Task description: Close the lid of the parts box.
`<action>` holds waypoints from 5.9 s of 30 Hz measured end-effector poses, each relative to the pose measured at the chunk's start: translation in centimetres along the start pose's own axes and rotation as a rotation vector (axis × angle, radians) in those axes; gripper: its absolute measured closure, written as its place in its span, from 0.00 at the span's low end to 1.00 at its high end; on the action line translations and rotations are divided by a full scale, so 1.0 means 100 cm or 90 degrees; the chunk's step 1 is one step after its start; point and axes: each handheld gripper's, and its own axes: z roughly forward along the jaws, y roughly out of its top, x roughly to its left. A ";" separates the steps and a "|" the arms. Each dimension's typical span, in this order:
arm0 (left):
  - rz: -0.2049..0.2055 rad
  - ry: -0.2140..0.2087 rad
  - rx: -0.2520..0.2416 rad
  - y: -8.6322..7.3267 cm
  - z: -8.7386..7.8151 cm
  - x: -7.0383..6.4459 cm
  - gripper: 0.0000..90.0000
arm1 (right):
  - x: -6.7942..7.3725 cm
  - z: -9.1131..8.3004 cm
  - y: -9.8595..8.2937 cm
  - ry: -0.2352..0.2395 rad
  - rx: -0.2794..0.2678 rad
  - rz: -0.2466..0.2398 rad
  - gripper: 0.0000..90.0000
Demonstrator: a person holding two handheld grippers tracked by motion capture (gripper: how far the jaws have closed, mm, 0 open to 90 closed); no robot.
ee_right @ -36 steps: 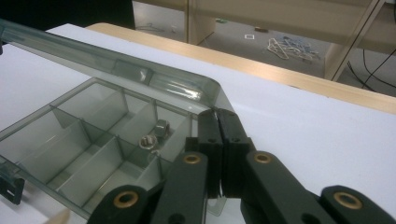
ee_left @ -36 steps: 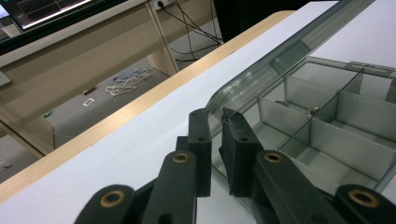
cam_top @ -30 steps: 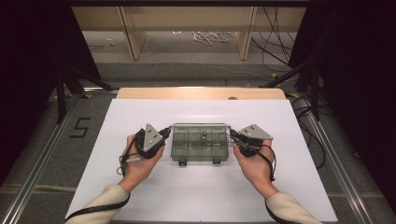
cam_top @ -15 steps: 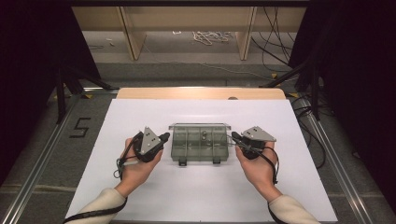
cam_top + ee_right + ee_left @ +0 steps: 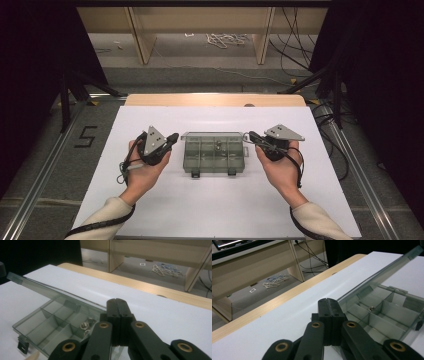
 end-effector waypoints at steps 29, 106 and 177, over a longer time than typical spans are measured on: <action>-0.013 -0.032 0.025 0.011 0.017 -0.001 1.00 | 0.001 0.014 0.013 0.030 0.019 -0.001 1.00; 0.030 -0.080 0.099 -0.020 0.011 -0.021 1.00 | 0.004 0.014 -0.020 0.068 0.144 -0.001 1.00; 0.060 -0.114 0.156 -0.037 0.019 -0.035 1.00 | 0.010 0.023 -0.040 0.097 0.217 -0.002 1.00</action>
